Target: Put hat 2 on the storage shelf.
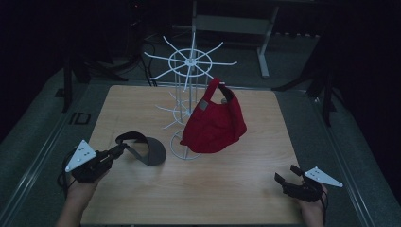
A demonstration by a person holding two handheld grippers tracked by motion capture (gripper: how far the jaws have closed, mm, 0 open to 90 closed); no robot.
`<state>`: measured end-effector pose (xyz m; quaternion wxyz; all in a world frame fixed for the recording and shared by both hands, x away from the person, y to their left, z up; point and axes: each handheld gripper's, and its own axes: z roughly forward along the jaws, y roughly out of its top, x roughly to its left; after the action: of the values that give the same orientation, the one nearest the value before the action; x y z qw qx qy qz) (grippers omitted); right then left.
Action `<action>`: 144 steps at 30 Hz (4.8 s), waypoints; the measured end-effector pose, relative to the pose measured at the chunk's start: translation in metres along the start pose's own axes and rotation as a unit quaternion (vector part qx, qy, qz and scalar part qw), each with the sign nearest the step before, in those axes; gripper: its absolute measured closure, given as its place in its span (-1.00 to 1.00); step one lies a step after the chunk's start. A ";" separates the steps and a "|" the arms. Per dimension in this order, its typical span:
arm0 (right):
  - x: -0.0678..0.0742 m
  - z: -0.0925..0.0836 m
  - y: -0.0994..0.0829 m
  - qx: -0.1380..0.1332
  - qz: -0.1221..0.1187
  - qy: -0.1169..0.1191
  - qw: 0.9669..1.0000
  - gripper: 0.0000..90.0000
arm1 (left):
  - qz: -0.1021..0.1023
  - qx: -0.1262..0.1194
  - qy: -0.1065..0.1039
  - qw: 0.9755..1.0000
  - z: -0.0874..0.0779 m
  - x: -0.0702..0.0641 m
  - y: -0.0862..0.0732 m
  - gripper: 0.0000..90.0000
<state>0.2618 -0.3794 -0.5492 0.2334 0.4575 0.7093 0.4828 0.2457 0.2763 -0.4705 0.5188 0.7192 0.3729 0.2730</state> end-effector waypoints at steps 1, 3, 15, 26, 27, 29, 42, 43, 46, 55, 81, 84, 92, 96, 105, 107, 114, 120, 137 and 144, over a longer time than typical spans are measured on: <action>0.000 0.000 0.000 -0.001 0.003 0.002 1.000 -0.65 | 0.000 -0.005 -0.001 1.000 0.000 -0.001 0.005 0.92; 0.000 0.000 -0.001 -0.001 0.001 0.002 1.000 -0.65 | 0.001 -0.021 -0.008 1.000 -0.002 -0.005 0.019 0.92; 0.001 0.002 0.000 0.005 -0.002 0.001 1.000 -0.65 | 0.017 -0.064 -0.020 0.998 -0.015 -0.013 0.061 0.92; 0.004 0.003 0.001 0.011 -0.012 0.000 1.000 -0.65 | 0.028 -0.111 -0.021 0.993 -0.039 -0.015 0.094 0.92; 0.004 0.003 0.001 0.011 -0.012 0.000 1.000 -0.65 | 0.028 -0.111 -0.021 0.993 -0.039 -0.015 0.094 0.92; 0.004 0.003 0.000 0.013 -0.011 0.000 1.000 -0.65 | 0.033 -0.124 -0.021 0.992 -0.039 -0.016 0.111 0.92; 0.005 0.005 0.000 0.021 -0.020 0.001 1.000 -0.65 | 0.058 -0.161 -0.035 0.985 -0.043 -0.032 0.169 0.91; 0.005 0.005 0.000 0.021 -0.020 0.003 1.000 -0.65 | 0.058 -0.161 -0.035 0.985 -0.043 -0.032 0.169 0.91; 0.005 0.004 0.000 0.016 -0.019 0.008 1.000 -0.65 | 0.065 -0.161 -0.041 0.984 -0.040 -0.036 0.178 0.91; 0.004 0.004 -0.001 0.018 -0.019 0.007 1.000 -0.65 | 0.057 -0.157 -0.080 0.983 -0.018 -0.034 0.214 0.91; 0.003 0.005 -0.002 0.020 -0.019 0.010 1.000 -0.65 | 0.104 -0.106 -0.121 0.981 0.014 -0.062 0.220 0.91; 0.003 0.005 -0.002 0.020 -0.019 0.011 1.000 -0.65 | 0.103 -0.101 -0.118 0.983 0.015 -0.061 0.214 0.91; 0.003 0.004 -0.002 0.018 -0.018 0.010 1.000 -0.65 | 0.078 -0.120 -0.105 0.984 0.013 -0.055 0.199 0.85; 0.004 0.004 -0.002 0.018 -0.019 0.009 1.000 -0.65 | 0.076 -0.112 -0.109 0.985 0.015 -0.053 0.195 0.70; 0.004 0.005 -0.002 0.018 -0.020 0.009 1.000 -0.65 | 0.071 -0.103 -0.111 0.986 0.014 -0.052 0.186 0.43; 0.004 0.005 -0.002 0.018 -0.020 0.009 1.000 -0.65 | 0.069 -0.103 -0.112 0.986 0.013 -0.051 0.183 0.40; 0.003 0.005 -0.002 0.018 -0.018 0.009 1.000 -0.65 | 0.065 -0.099 -0.114 0.986 0.012 -0.053 0.173 0.39; 0.003 0.005 -0.002 0.018 -0.018 0.009 1.000 -0.65 | 0.058 -0.099 -0.110 0.987 0.008 -0.050 0.164 0.36; 0.004 0.005 -0.002 0.018 -0.021 0.008 1.000 -0.65 | 0.035 -0.066 -0.091 0.993 -0.004 -0.034 0.105 0.31; 0.005 0.005 -0.002 0.017 -0.023 0.007 1.000 -0.65 | 0.024 -0.052 -0.088 0.994 -0.007 -0.029 0.080 0.30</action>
<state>0.2626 -0.3732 -0.5524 0.2313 0.4414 0.7295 0.4685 0.2441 0.2414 -0.3927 0.5796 0.7212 0.2937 0.2400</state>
